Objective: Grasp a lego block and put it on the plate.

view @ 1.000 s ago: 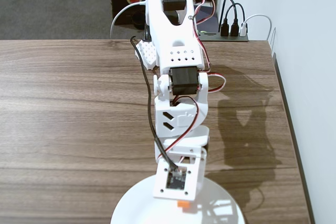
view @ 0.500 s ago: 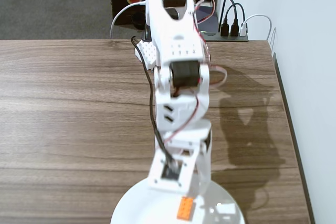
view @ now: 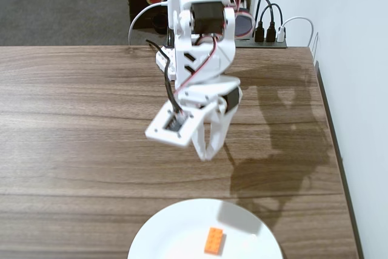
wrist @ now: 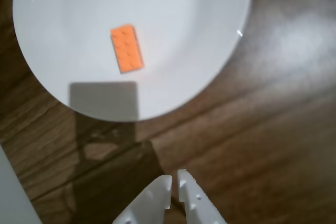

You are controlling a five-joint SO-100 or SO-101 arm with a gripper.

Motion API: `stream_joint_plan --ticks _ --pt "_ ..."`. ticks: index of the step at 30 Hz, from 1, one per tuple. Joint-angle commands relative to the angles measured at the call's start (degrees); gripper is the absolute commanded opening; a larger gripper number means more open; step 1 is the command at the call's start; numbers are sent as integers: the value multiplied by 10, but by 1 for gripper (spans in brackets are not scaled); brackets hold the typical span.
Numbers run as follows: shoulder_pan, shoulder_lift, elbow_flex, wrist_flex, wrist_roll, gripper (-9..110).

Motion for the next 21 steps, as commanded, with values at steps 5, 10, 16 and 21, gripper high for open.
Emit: stream_joint_plan --ticks 5,10,16,21 --pt "18 185 148 -6 89 1" --pt "30 282 250 -4 163 1" --pt "45 379 347 -4 253 1" --pt "54 445 391 9 337 1"
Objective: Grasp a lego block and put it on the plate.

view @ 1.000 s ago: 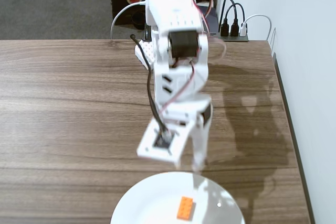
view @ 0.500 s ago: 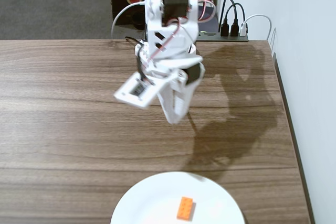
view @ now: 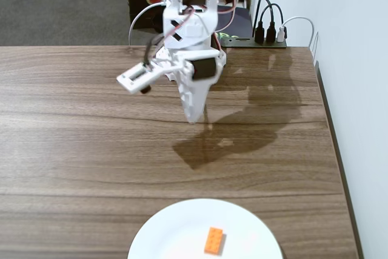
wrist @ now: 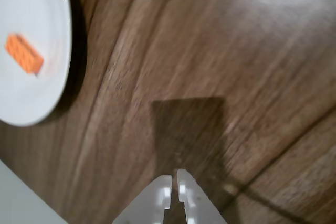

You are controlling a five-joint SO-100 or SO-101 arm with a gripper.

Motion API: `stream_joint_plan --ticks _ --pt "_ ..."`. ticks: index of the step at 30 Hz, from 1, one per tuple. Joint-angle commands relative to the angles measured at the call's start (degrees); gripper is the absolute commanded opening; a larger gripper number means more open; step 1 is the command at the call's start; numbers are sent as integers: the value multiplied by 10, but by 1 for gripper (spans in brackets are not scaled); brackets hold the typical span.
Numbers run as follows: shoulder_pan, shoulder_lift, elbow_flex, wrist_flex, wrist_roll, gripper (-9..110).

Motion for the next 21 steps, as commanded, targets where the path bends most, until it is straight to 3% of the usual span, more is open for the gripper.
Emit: stream_joint_plan --ticks 1,21 --pt "2 44 12 5 40 1" --pt "15 204 129 39 198 1"
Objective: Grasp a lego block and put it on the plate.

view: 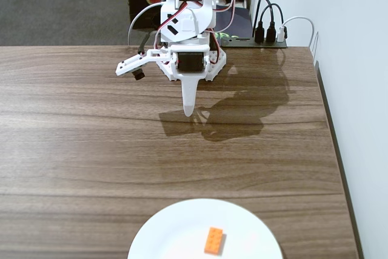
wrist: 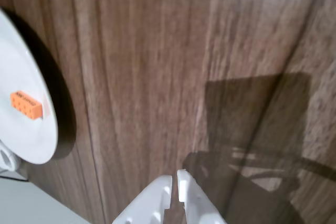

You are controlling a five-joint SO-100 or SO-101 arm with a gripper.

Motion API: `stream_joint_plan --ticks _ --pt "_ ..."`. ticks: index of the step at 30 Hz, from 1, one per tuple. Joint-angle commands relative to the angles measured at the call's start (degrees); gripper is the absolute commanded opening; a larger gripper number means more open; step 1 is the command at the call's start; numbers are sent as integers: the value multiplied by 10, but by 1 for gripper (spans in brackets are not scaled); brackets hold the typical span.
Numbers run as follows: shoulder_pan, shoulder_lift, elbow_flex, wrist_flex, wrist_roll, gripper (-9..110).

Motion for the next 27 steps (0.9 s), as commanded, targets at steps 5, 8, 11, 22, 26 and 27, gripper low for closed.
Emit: stream_joint_plan --ticks 5,8,11,22,26,27 --pt "8 53 23 16 20 1" --pt "13 69 32 23 25 1" --pt "14 85 35 30 25 1" --pt "1 175 52 74 16 1" --pt "3 210 58 92 16 1" --pt "3 219 59 98 16 1"
